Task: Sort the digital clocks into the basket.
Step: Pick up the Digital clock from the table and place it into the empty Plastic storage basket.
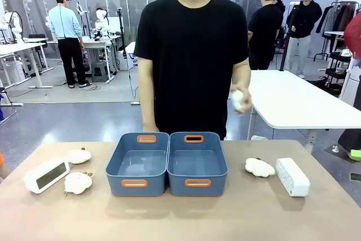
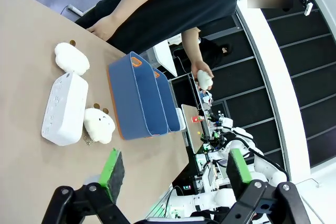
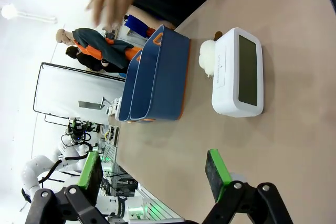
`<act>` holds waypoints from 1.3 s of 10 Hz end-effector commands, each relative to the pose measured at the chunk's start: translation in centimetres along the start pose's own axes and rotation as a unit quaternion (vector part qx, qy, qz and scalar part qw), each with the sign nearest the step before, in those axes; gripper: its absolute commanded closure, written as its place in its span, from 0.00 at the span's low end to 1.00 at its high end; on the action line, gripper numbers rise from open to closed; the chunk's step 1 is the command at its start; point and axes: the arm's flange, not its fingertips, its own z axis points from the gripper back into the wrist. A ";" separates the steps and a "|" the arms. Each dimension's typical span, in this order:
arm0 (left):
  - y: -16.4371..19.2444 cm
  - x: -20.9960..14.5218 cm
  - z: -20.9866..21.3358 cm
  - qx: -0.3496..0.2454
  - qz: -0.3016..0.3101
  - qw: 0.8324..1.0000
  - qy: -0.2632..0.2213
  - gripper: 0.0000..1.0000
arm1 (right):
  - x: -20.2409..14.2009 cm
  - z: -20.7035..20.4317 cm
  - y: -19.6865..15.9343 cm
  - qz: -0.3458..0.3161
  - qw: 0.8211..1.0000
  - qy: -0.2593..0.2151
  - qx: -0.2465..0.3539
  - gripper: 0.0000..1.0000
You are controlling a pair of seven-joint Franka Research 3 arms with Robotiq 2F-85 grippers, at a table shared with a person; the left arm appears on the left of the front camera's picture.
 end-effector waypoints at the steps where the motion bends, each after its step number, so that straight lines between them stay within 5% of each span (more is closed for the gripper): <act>1: 0.0 0.0 0.0 0.000 0.000 1.000 0.000 0.00 | 0.0 0.1 0.0 0.002 1.000 0.000 0.004 0.00; 4: -3.7 2.3 -1.4 0.184 -0.182 0.963 0.071 0.00 | 0.0 0.1 0.0 0.002 1.000 0.000 0.004 0.00; 5: -5.3 2.8 -1.5 0.260 -0.261 0.925 0.096 0.00 | 0.0 0.1 0.0 0.002 1.000 0.000 0.004 0.00; 6: -6.6 3.3 -2.0 0.355 -0.390 0.842 0.113 0.00 | 0.0 0.1 0.0 0.002 1.000 0.000 0.004 0.00; 8: -7.2 2.9 -4.3 0.333 -0.504 0.788 0.119 0.00 | 0.0 0.1 0.0 0.002 1.000 0.000 0.004 0.00; 10: -7.3 2.1 -5.0 0.315 -0.500 0.795 0.134 0.00 | 0.0 0.1 0.0 0.002 1.000 0.000 0.004 0.00; 13: -6.7 1.7 -6.2 0.333 -0.509 0.780 0.144 0.00 | 0.0 0.1 0.0 0.002 1.000 0.000 0.004 0.00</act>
